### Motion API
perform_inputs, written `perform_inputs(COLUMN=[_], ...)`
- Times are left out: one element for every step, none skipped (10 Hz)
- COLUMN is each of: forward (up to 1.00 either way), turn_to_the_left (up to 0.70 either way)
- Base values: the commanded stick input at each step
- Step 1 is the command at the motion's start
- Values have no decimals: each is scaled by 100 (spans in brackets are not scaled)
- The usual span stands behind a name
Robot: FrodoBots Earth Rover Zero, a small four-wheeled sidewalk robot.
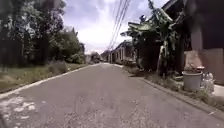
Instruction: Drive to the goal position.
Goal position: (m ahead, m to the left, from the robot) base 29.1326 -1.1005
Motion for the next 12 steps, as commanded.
perform_inputs(forward=[70,70,70,70,70,70,70,70,70,70,70,70], turn_to_the_left=[0,0,0,0,0,0,0,0,0,0,0,0])
